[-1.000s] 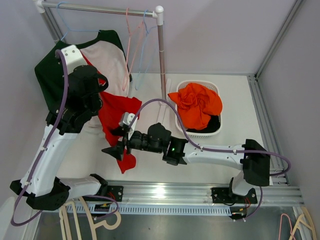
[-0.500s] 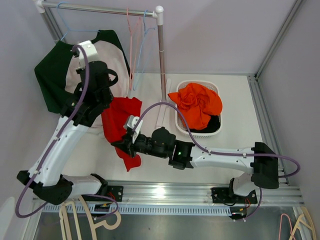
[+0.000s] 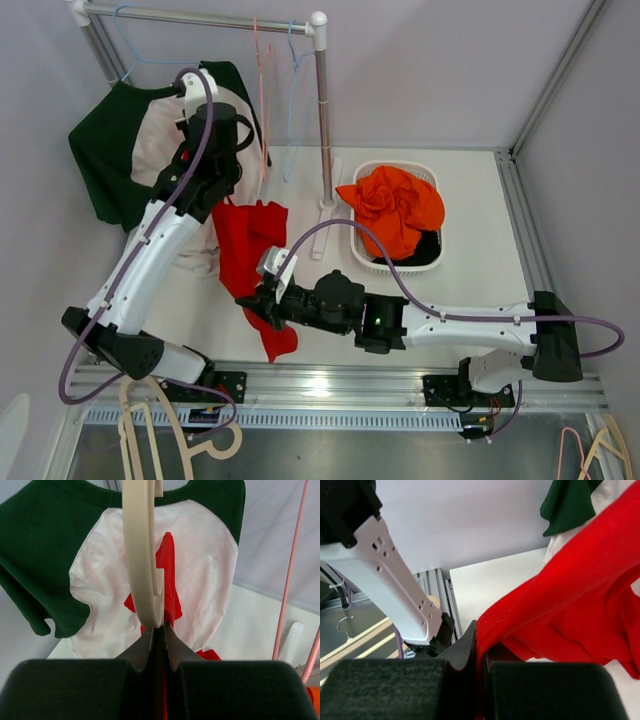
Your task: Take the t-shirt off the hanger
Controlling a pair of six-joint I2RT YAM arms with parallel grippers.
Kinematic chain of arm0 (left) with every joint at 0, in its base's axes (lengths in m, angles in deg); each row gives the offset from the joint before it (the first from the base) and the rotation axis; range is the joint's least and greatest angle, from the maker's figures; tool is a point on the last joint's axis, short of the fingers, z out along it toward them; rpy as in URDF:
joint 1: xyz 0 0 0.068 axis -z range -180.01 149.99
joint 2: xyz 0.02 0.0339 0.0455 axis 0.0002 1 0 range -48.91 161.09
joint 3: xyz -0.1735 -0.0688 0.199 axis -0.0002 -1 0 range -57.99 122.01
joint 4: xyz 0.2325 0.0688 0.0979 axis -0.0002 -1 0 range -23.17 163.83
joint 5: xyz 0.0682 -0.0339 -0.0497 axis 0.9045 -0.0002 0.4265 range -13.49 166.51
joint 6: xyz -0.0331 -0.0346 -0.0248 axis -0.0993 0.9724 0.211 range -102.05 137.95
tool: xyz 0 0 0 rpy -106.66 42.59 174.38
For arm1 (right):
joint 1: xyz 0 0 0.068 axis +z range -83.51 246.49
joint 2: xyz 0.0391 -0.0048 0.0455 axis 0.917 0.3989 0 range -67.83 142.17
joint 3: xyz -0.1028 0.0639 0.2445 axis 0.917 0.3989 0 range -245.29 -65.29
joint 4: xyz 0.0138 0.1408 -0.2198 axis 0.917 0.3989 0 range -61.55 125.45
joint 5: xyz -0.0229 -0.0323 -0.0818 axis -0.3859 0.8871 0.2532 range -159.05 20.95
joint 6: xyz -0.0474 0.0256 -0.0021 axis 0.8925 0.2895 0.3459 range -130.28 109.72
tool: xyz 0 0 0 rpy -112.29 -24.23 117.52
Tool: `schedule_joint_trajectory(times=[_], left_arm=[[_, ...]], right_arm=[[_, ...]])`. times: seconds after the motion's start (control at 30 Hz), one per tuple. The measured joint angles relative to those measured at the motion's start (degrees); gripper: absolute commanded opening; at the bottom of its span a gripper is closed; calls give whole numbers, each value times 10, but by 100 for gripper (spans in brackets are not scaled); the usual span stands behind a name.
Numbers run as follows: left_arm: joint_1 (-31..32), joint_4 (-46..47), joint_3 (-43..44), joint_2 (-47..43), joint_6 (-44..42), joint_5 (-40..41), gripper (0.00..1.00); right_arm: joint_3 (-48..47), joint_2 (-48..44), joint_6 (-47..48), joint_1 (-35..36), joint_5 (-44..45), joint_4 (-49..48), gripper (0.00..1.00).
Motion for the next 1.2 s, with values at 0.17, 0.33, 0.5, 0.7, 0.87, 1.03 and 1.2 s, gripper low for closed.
schedule_joint_trajectory(times=[0.17,0.33,0.5,0.7,0.87,1.03,1.2], left_arm=[[-6,-32,66,26,-5,-10,1],[-6,-92,134,27,5,-44,1],[-5,-158,150,-21,34,-101,1],[-1,-206,90,-154,66,-193,1],[-1,-272,74,-247,76,-274,1],[-1,-364,125,-263,75,-358,1],[-1,-427,110,-273,69,-454,1]], right_arm=[[32,5,-20,12,14,-10,0],[46,55,-47,13,21,-49,0],[46,85,-61,-16,0,-46,0],[5,85,-60,-89,-30,-15,0],[-45,85,-60,-139,-41,9,0],[-56,87,-65,-164,-36,36,0],[-50,113,-92,-193,-30,80,0]])
